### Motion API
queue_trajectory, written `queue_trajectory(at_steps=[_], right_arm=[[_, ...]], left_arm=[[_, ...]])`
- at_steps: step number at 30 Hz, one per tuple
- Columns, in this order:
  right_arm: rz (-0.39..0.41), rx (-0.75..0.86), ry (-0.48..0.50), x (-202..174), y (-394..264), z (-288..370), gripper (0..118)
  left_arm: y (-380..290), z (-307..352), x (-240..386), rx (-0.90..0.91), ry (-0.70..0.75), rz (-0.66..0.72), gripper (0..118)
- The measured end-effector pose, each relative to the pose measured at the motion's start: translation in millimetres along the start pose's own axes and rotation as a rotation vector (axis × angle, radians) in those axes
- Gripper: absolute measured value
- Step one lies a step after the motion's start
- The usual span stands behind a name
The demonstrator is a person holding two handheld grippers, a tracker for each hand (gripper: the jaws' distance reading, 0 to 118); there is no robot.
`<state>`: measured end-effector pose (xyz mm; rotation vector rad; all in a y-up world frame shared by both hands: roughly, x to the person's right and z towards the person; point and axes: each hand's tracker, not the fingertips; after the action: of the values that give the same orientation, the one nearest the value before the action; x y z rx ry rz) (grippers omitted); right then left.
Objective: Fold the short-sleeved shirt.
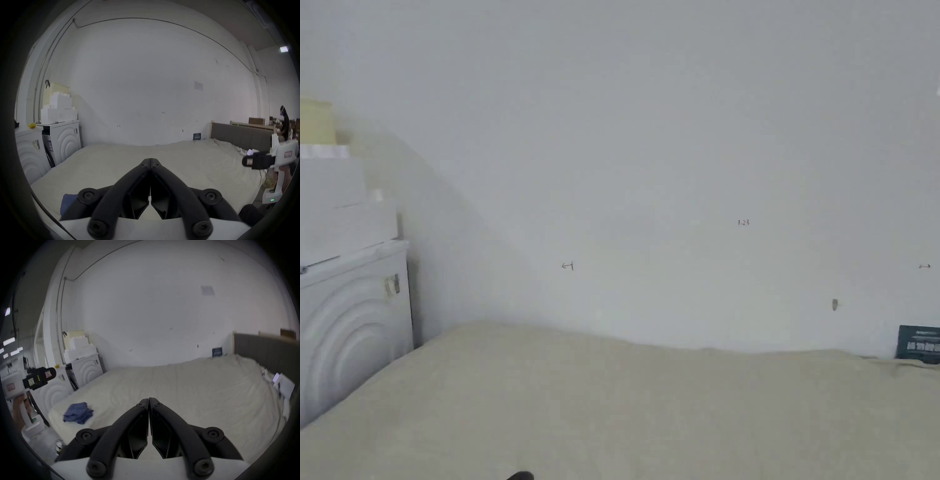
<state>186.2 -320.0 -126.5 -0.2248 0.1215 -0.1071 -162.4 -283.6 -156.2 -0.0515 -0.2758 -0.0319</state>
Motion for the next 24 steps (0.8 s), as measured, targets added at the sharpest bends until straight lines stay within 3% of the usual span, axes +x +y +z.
queue_trajectory(at_steps=[3,12,24], right_arm=[[0.046,-0.019,-0.031,-7.5,-6.4,2.1,0],[0.036,-0.039,-0.027,-3.8,-12.0,-3.0,0],[0.036,-0.041,-0.028,-3.4,-11.2,-3.6,0]], left_arm=[[-6.0,2.5,11.5,-0.061,0.022,-0.081,0],[-4.6,2.7,0.5,-0.082,0.006,-0.005,0],[-2.8,0.4,4.9,-0.108,0.01,-0.015,0]])
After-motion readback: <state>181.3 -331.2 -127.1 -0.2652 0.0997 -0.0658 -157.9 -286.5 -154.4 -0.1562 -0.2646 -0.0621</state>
